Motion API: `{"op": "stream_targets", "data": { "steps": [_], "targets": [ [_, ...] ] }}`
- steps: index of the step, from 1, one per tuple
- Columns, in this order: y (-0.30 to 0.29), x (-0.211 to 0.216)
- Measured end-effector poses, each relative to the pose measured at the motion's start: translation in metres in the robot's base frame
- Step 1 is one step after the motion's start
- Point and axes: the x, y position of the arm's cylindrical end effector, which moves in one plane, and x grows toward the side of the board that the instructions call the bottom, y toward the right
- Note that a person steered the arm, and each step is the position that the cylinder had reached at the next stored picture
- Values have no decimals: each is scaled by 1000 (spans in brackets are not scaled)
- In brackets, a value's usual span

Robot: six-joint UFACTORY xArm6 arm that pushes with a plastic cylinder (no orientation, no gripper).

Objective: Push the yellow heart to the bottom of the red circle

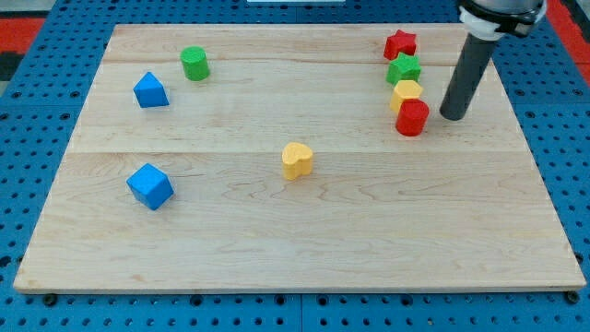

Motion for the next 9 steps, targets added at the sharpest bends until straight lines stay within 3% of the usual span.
{"op": "stream_targets", "data": {
  "steps": [3, 4, 5, 6, 8, 9],
  "targets": [
    [-21, 24],
    [-11, 99],
    [-62, 167],
    [-153, 176],
    [-269, 104],
    [-263, 77]
  ]
}}
